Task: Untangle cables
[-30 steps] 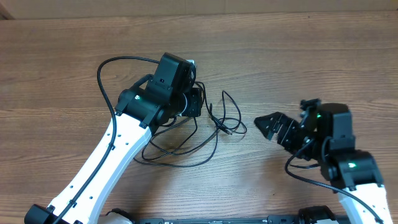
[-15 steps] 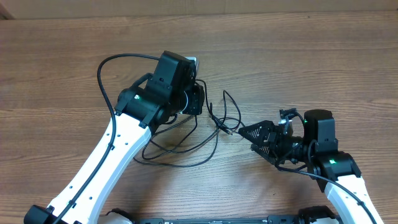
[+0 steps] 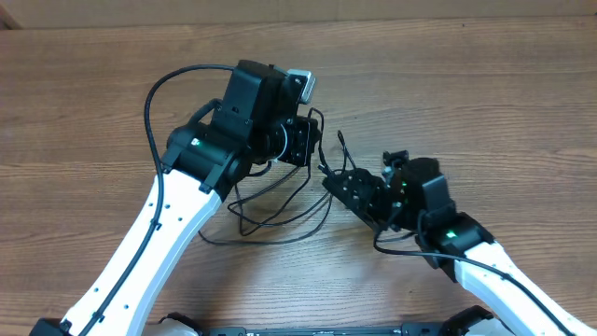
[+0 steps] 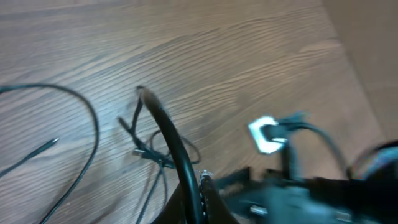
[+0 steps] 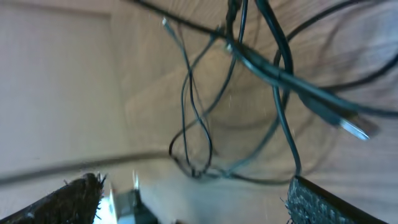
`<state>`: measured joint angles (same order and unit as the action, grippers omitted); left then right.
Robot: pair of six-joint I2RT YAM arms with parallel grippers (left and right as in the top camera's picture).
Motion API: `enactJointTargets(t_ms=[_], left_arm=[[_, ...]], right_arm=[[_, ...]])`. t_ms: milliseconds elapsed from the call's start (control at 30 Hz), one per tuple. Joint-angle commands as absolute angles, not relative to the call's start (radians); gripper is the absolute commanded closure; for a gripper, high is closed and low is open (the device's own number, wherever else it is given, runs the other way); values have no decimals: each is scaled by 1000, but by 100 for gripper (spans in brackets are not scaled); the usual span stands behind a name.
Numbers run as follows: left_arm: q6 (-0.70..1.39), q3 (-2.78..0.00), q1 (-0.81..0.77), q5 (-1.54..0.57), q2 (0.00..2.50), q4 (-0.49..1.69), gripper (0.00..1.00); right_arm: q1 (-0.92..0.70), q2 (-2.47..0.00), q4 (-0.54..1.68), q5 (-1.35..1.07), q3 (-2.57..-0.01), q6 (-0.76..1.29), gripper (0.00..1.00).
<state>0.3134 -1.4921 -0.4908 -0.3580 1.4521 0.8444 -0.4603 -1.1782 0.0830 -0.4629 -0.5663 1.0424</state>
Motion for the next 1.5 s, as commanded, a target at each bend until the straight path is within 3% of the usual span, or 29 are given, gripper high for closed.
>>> enactJointTargets(t_ms=[0,133,400,600,767,900,1067,1167,1333,1467], left_arm=[[269,-1574,-494,-475,1379,838,96],[257,-1610,-488,-526,1318,837,96],[257,-1671,-394,-544,1138,830,96],[230,-1671,-364,-540,1077,835,96],[224,-1671,-364,-495,1098,839,96],[224,-1671,-364,-488,1144,840,96],[223,-1671,-365,-488,1205,834,96],[224,-1671,-366,-502,1236,833,96],[223,-1671,-367,-653,1269,826,96],[213,-1671,-367,-754,1266,820,96]], right_arm=[[-494,-1249,26,-282,-562,1085,6],[-483,-1338,12,-130,-562,1132,6],[-336,-1394,57,-91,-562,1151,6],[-272,-1389,53,-250,-566,976,5],[-274,-1311,57,-546,-578,740,0],[-276,-1170,86,-659,-578,720,0],[-342,-988,93,-672,-578,733,0],[-409,-936,115,-543,-578,801,0],[-495,-977,82,-383,-578,910,0],[-553,-1091,-69,-338,-578,918,0]])
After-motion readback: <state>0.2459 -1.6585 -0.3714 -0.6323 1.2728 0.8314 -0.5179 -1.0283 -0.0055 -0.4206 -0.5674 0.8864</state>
